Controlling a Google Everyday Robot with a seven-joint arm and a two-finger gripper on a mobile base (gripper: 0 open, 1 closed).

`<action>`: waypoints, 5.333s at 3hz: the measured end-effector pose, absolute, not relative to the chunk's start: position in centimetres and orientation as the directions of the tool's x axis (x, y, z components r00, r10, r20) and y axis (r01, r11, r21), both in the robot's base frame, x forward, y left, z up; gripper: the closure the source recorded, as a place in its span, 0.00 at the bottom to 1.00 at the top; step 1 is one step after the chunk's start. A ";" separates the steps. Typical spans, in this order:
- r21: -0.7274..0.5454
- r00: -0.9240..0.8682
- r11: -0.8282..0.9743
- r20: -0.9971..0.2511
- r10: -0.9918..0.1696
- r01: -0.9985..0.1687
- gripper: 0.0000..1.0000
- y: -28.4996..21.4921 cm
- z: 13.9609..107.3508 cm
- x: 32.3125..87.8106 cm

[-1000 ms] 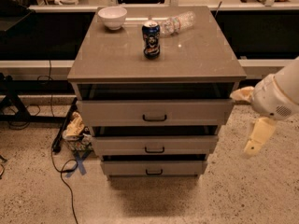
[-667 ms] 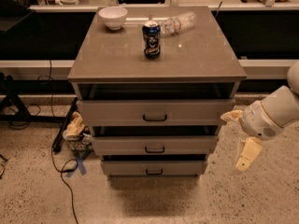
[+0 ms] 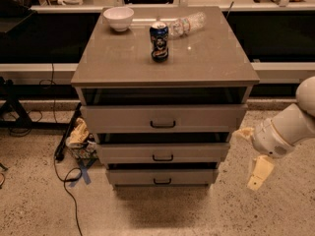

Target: Open bottom drawer

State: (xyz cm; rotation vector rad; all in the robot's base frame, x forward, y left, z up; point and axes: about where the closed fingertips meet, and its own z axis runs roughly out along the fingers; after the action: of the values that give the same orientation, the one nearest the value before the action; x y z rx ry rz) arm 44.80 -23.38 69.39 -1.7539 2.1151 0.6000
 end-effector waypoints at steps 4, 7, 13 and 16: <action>0.264 -0.221 0.042 -0.701 -0.678 -0.964 0.00 -22.2 44.7 41.4; 0.019 0.012 -0.039 -0.743 -0.669 -0.999 0.00 -20.0 37.5 46.2; -0.296 0.191 -0.037 -0.511 -0.838 -0.954 0.00 -20.2 22.4 57.4; -0.375 0.197 -0.033 -0.408 -0.891 -0.926 0.00 -19.0 19.3 61.2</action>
Offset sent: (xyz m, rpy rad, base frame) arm -0.0335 -0.0177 -0.2352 0.2467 0.0861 0.0743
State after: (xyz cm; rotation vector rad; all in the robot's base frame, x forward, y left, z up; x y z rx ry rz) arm 61.25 -19.03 19.29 -1.9179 1.6902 0.0814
